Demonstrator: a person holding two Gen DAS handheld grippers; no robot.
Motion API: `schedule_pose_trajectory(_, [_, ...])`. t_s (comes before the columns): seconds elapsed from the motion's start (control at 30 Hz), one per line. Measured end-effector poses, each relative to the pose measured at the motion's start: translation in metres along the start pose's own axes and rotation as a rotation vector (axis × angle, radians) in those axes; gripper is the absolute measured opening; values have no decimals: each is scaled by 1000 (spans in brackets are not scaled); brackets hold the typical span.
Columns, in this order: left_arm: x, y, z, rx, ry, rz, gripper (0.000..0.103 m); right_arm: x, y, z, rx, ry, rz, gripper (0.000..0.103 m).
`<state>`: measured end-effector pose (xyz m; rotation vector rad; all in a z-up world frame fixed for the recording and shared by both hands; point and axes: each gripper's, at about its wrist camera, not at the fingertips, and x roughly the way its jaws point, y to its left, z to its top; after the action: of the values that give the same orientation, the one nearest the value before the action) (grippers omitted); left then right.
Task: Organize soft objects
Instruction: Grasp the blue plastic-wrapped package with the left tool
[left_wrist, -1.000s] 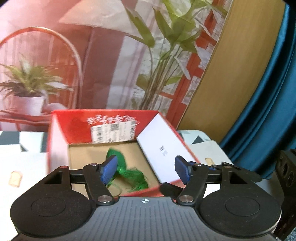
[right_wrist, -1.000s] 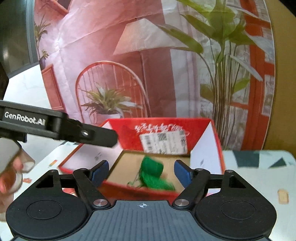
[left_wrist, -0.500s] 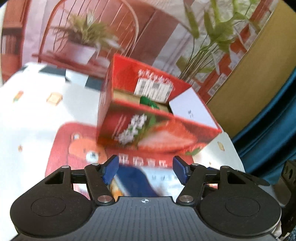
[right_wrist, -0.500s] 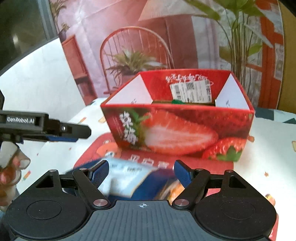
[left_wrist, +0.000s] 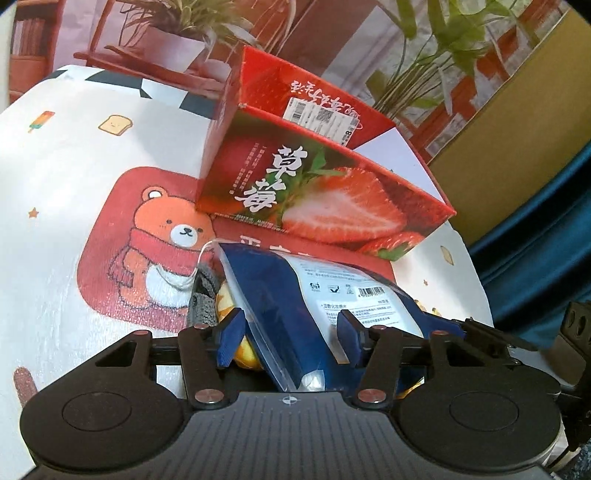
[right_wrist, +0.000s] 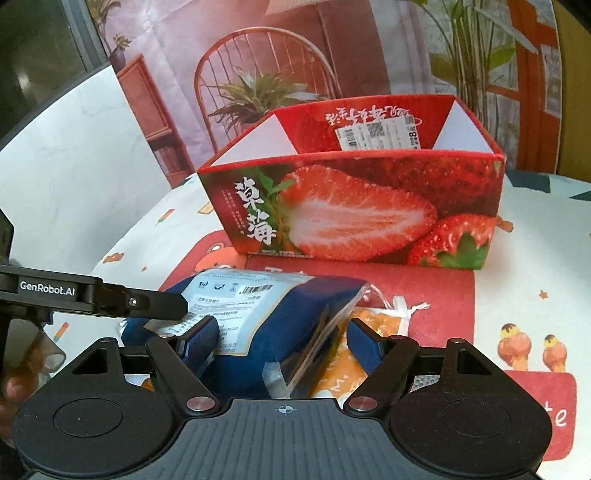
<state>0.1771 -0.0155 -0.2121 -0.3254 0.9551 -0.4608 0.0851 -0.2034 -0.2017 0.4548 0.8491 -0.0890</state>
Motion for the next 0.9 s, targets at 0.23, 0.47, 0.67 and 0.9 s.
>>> schedule_pose_trajectory(0.23, [4, 0, -2, -3, 10, -7, 49, 1, 4, -7, -33, 2, 20, 61])
schedule_pose_trajectory(0.47, [-3, -12, 15, 63, 1, -32, 45, -10, 16, 7, -87, -53, 20, 53])
schedule_pose_trajectory(0.67, [-14, -23, 27, 126, -13, -49, 45, -25, 19, 12, -77, -152, 19, 52])
schedule_pose_trajectory(0.9, [-28, -36, 47, 176, -67, -81, 44, -41, 20, 25, -72, -231, 13, 52])
